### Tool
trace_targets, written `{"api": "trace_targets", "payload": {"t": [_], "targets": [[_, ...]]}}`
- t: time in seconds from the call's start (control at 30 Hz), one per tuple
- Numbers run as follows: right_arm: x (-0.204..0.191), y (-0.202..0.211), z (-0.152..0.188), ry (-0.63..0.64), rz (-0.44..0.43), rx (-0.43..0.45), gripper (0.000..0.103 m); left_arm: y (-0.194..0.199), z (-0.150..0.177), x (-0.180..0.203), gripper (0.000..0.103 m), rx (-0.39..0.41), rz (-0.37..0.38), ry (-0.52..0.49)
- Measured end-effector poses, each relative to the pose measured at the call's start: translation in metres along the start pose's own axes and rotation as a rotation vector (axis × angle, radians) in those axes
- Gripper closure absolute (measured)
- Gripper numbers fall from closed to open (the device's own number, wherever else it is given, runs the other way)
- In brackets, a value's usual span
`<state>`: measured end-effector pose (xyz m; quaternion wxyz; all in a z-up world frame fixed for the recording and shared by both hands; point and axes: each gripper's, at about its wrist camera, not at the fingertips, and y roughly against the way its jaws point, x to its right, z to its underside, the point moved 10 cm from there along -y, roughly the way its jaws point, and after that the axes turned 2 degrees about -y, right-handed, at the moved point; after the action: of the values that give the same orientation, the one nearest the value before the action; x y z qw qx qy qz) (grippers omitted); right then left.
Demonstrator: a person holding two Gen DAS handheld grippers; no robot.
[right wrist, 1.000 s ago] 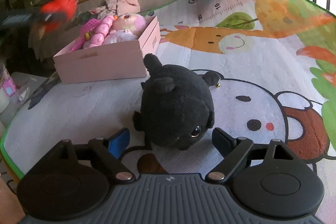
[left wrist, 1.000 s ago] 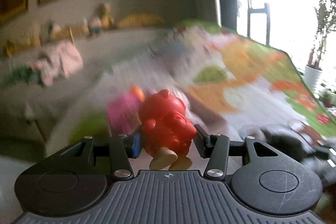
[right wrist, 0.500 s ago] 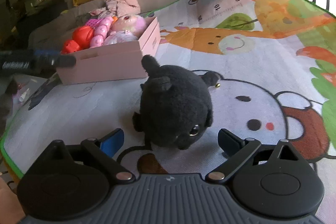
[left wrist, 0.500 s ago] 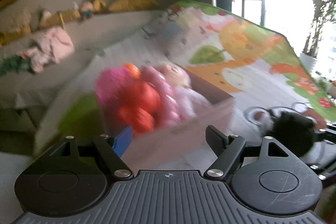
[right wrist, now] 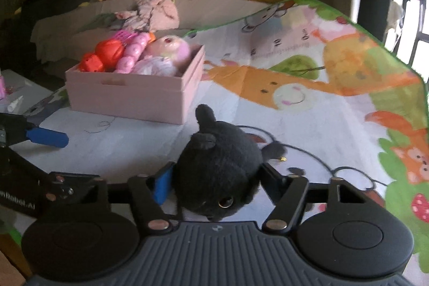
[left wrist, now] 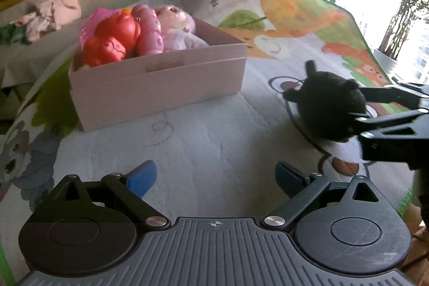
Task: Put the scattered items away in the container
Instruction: 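Carry the black plush cat into the pink box with the right tool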
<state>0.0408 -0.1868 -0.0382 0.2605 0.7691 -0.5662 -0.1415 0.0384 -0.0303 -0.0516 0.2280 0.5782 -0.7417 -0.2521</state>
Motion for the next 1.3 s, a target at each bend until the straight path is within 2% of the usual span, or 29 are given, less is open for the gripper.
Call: {"api": "trace_targets", "payload": {"t": [0.17,0.33,0.43,0.53,0.6,0.67,0.8,0.93,1.03,1.13,1.2,1.23,1.27,1.3], "targets": [[-0.001,0.004,-0.002,-0.036,-0.020,-0.022,0.039,0.004,0.000,-0.002,0.003,0.002,0.003,0.010],[-0.014,0.019,-0.013,-0.154,-0.228,-0.045,0.040,0.009,-0.001,-0.001,0.003,0.013,0.011,0.011],[-0.032,0.027,-0.012,-0.144,-0.332,-0.063,0.039,0.015,-0.003,0.006,0.003,0.030,0.047,-0.016],[-0.040,0.029,-0.006,-0.090,-0.309,-0.064,0.036,0.024,-0.004,0.021,0.003,0.051,0.118,-0.076],[-0.038,0.031,-0.004,-0.099,-0.309,-0.069,0.034,0.029,-0.004,0.032,0.003,0.064,0.149,-0.123],[-0.034,0.032,-0.005,-0.104,-0.289,-0.057,0.024,0.031,-0.005,0.040,0.002,0.071,0.161,-0.158],[-0.025,0.032,-0.006,-0.126,-0.282,-0.044,0.021,0.026,-0.006,0.049,0.003,0.056,0.159,-0.195],[-0.029,0.024,-0.003,-0.139,-0.327,-0.088,0.022,0.020,-0.009,0.063,0.002,0.034,0.177,-0.276],[-0.031,0.016,0.002,-0.123,-0.319,-0.118,0.034,0.010,-0.009,0.075,0.002,0.016,0.207,-0.340],[-0.029,0.011,-0.007,-0.155,-0.341,-0.125,0.037,-0.005,-0.005,0.080,0.003,-0.013,0.207,-0.340],[-0.027,0.009,-0.025,-0.171,-0.365,-0.107,0.038,-0.014,-0.006,0.076,0.010,-0.019,0.192,-0.309],[-0.027,0.009,-0.039,-0.178,-0.390,-0.094,0.038,-0.015,-0.009,0.073,0.030,-0.014,0.202,-0.289],[-0.028,0.009,-0.053,-0.184,-0.417,-0.076,0.038,-0.014,-0.013,0.071,0.045,-0.008,0.218,-0.267],[-0.028,0.012,-0.075,-0.186,-0.449,-0.041,0.038,-0.012,-0.021,0.067,0.048,0.013,0.215,-0.250]]}}
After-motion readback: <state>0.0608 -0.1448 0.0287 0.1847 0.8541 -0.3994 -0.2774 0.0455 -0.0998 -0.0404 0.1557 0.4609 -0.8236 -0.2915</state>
